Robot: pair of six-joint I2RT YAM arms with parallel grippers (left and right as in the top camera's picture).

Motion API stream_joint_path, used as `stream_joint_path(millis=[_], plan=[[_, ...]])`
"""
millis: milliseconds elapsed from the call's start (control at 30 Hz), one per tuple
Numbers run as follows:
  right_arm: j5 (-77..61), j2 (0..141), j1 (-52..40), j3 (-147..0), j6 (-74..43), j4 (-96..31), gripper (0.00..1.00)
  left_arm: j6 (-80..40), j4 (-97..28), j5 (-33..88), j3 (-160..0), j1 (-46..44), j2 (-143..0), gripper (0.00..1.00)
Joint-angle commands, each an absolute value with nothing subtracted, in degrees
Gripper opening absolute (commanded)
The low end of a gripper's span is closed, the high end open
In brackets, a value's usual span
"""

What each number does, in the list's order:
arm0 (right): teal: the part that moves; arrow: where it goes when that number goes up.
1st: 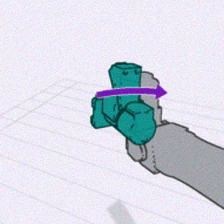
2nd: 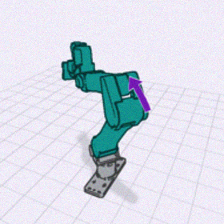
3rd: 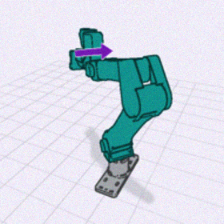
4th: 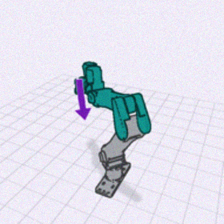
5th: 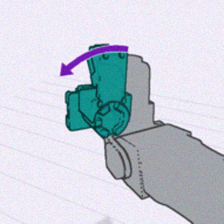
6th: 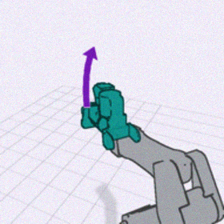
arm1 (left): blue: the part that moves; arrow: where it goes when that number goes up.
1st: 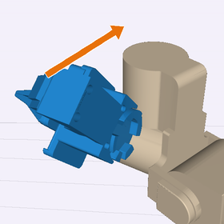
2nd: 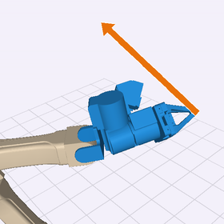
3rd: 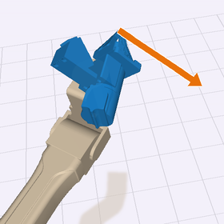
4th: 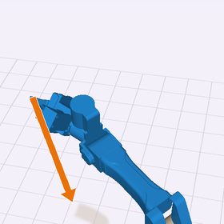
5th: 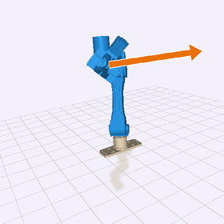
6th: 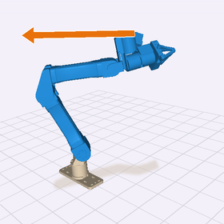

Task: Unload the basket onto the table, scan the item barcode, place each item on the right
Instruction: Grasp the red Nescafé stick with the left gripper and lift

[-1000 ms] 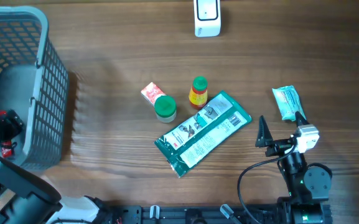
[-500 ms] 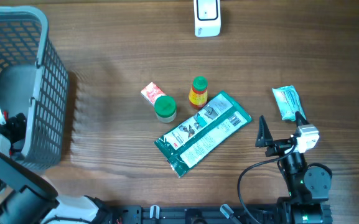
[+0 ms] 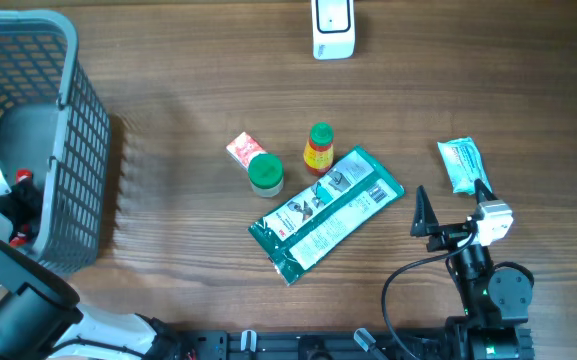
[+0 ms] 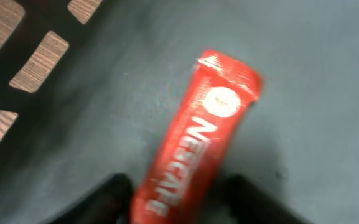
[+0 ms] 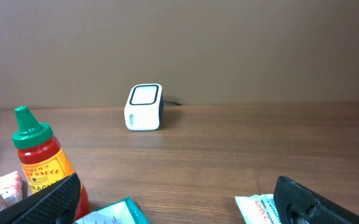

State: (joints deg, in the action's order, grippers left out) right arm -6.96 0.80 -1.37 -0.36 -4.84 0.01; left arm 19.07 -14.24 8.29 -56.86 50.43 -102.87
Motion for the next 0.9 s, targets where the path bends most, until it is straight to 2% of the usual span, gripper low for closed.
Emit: stream_joint_path(millis=[0,267,467,867], plan=[[-5.9,0.6,-1.6,-0.3,-4.5,0.3,1.0,18.8,-16.5,9.2,-54.1,50.4,-107.2,0.04],[-5.9,0.6,-1.6,-0.3,-4.5,0.3,1.0,18.6,-16.1,9.2,-56.8,50.4,-105.3,0.04],[-5.9,0.6,-1.6,-0.3,-4.5,0.3,1.0,9.9,-16.3,9.9,-64.0,50.4,-98.2,0.04],[-5.9,0.6,-1.6,-0.3,-4.5,0.3,1.0,8.0,-13.0,26.9,-67.8,48.4,-79.4,0.04]])
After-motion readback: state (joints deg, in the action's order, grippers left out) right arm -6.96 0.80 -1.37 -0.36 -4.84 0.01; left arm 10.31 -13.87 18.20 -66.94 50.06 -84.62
